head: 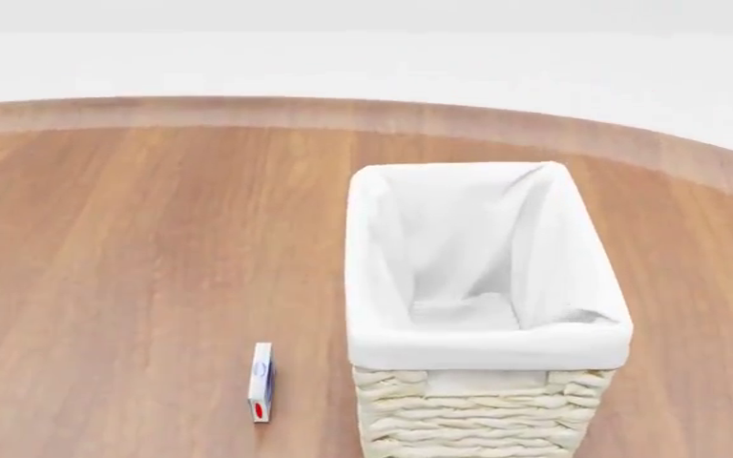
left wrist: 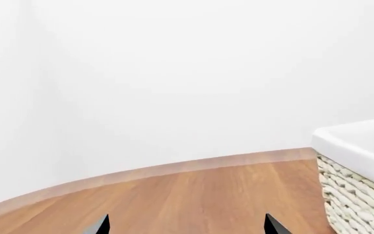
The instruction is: Pick up the cream cheese box, and put it in the basket.
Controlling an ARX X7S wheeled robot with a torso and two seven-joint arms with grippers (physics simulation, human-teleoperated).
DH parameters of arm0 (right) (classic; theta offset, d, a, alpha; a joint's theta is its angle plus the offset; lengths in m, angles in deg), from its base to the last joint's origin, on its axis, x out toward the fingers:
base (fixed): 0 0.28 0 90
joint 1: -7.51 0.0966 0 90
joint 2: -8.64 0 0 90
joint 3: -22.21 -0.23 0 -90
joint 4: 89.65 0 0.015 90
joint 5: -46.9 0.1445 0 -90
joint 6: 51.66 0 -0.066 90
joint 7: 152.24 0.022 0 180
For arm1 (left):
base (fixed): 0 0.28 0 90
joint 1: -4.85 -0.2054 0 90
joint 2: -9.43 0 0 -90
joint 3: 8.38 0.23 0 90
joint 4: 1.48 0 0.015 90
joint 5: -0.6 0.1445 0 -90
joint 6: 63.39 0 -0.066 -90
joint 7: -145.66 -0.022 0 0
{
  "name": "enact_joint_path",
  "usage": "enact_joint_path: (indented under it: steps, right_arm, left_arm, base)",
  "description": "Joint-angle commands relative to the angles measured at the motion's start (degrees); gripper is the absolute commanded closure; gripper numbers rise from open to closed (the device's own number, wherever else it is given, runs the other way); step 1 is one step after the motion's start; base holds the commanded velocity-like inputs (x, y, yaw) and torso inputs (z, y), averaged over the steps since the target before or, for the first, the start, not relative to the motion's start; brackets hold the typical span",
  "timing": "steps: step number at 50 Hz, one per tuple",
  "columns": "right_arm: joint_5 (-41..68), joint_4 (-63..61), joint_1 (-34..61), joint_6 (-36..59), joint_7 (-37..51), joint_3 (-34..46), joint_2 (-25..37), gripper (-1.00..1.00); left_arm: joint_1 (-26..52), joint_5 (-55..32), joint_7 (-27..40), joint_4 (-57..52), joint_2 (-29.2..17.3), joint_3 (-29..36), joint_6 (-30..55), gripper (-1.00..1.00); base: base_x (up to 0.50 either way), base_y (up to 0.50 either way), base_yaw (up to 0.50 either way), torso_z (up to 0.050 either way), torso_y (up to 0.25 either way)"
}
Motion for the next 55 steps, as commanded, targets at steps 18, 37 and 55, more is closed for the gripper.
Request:
enact_joint_path:
  steps: [18,37,55]
  right_arm:
    - [1.4,1.13,0.43,-1.14,0.96,0.61,0.87,-1.0]
    - [1.63,-0.59,0.31,-0.22,1.52,1.03,1.91,-1.0]
    - [0.88,0.74,0.51,-0.45,2.18,2.25,2.3,-1.0]
  left_arm:
    - [0.36,0.02,1.17,0.42,-0.97,1.36,0.12,-1.0]
    - [0.39,0.24,1.76,-0.87,-1.58,2.07,1.01,-1.0]
    - [0.38,-0.11,2.59,0.3,-2.14,2.66,0.24,-1.0]
  base:
    - [0.04,0.0,0.0,0.0,0.001]
    - [0.01,-0.12,0.0,0.0,0.0]
    - [0.1,-0.01,0.0,0.0,0.0]
